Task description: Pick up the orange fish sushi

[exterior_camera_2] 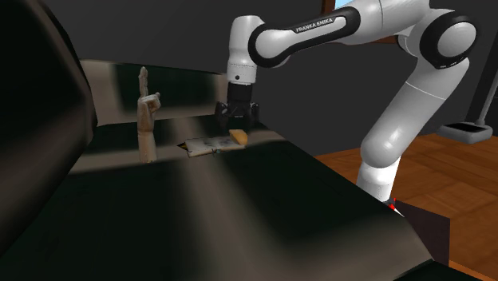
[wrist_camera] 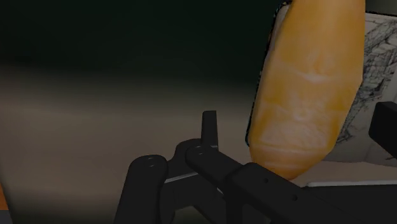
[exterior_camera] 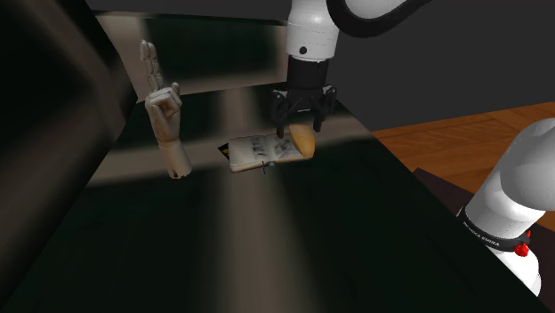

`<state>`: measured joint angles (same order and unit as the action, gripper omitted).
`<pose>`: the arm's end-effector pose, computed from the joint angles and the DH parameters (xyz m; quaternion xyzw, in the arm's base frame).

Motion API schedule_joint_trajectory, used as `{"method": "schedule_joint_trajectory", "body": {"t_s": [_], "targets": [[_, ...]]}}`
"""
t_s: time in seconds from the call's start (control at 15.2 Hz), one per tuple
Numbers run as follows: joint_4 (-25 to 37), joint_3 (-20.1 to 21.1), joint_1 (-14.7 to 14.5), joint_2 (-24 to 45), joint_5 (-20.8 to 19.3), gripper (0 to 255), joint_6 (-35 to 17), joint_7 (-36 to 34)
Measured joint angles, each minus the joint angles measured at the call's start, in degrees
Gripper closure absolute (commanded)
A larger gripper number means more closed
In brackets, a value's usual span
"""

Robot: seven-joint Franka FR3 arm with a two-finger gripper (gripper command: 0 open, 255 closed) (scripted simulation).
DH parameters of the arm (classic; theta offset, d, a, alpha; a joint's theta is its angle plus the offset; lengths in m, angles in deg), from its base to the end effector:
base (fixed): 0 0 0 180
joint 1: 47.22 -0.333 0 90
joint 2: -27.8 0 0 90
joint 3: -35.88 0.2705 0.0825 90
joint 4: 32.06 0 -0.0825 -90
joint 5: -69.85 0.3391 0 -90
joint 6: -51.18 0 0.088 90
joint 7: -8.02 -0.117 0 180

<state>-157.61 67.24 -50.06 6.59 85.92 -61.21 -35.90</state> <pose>0.3453 0.2782 0.4817 -0.9879 0.1424 -0.0154 0.0597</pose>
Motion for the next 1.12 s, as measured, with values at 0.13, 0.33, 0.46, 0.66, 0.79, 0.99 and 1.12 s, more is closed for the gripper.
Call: {"method": "schedule_joint_trajectory", "body": {"t_s": [0.13, 0.33, 0.46, 0.66, 0.79, 0.99, 1.12], "targets": [[-0.98, 0.18, -0.05, 0.12, 0.10, 255, -1.10, 0.08], [-0.96, 0.19, -0.02, 0.12, 0.07, 255, -1.49, 0.06], [-0.92, 0.16, -0.01, 0.10, 0.07, 255, -1.46, 0.08], [-0.83, 0.15, 0.01, 0.14, 0.05, 255, -1.34, 0.05], [-0.89, 0.15, 0.00, 0.13, 0.05, 255, -1.42, 0.05], [0.25, -0.01, -0.03, -0.06, -0.02, 255, 0.19, -0.11], [1.57, -0.22, -0.01, -0.29, -0.10, 255, 1.76, -0.28]]}}
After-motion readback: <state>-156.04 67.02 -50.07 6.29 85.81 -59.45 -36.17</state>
